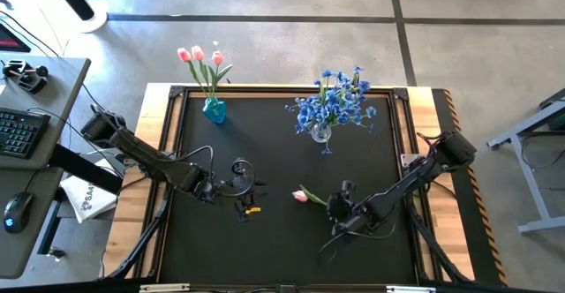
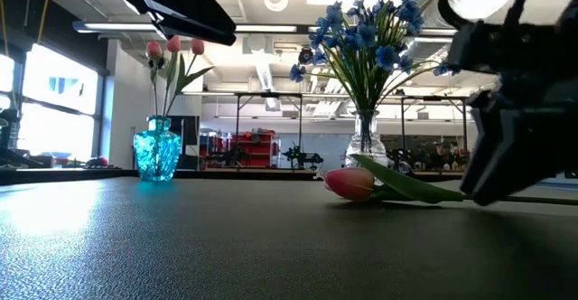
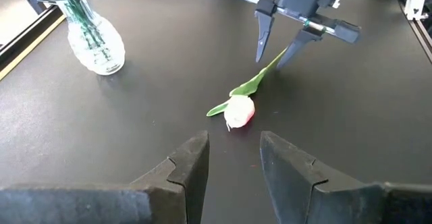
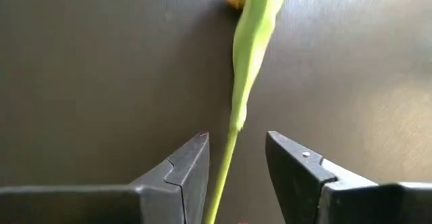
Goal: Sort flowers into vase by color
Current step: Put the pink flower into the blue vase
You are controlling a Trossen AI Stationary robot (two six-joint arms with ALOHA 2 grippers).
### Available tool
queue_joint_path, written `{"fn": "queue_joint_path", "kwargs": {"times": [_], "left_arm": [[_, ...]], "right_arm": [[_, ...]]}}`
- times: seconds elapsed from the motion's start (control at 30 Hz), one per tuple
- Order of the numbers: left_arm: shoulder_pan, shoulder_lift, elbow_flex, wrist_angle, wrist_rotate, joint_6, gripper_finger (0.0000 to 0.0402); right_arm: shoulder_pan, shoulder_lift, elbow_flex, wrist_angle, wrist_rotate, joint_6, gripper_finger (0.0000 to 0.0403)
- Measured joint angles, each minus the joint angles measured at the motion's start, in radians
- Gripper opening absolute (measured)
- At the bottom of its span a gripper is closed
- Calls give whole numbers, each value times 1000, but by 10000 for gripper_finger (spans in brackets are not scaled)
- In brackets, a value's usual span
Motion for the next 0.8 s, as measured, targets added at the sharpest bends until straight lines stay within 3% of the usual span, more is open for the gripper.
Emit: {"fn": "queue_joint_path", "kwargs": {"times": [0.2, 0.47, 0.7, 0.8], "left_arm": [[0, 0, 0, -1, 0, 0, 122], [0, 0, 0, -2, 0, -23, 122], [-21, 0, 0, -2, 1, -16, 122], [-39, 0, 0, -4, 1, 5, 122]], "right_arm": [[-4, -5, -57, 79, -33, 64, 128], [-3, -6, -152, 259, -34, 45, 11], [-6, 5, -291, 770, -8, -134, 5], [-4, 4, -364, 1052, 53, -239, 6]]}}
